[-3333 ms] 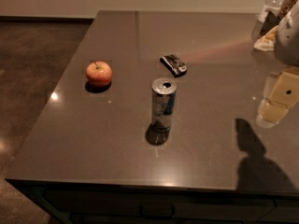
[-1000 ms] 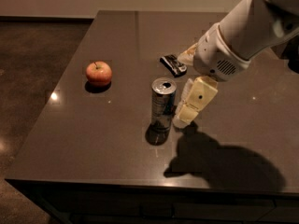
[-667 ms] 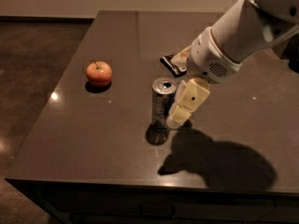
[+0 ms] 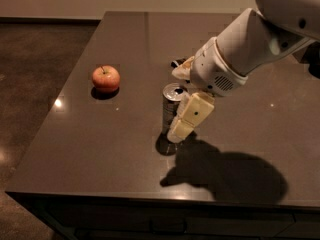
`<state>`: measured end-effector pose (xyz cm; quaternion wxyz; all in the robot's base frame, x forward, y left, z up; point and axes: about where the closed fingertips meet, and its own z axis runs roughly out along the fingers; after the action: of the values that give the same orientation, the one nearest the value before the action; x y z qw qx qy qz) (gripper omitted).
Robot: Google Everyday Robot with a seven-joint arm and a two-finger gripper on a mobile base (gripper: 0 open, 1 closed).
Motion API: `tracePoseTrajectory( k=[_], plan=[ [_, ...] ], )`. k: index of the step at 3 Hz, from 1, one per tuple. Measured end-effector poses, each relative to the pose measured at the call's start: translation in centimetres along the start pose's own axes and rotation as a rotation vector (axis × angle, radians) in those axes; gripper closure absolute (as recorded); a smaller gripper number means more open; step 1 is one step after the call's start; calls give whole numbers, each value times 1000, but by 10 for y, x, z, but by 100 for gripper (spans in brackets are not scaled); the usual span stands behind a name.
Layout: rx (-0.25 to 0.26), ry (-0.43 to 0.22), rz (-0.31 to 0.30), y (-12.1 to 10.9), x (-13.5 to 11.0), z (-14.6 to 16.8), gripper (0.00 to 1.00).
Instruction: Move redbull can near rxbar chocolate
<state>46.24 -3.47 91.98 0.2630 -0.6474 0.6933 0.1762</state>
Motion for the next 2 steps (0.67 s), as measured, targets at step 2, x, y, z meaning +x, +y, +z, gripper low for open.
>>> tracePoseTrajectory(
  k=[2],
  plan=[
    [-18, -12, -11, 5, -6, 3, 56]
  ],
)
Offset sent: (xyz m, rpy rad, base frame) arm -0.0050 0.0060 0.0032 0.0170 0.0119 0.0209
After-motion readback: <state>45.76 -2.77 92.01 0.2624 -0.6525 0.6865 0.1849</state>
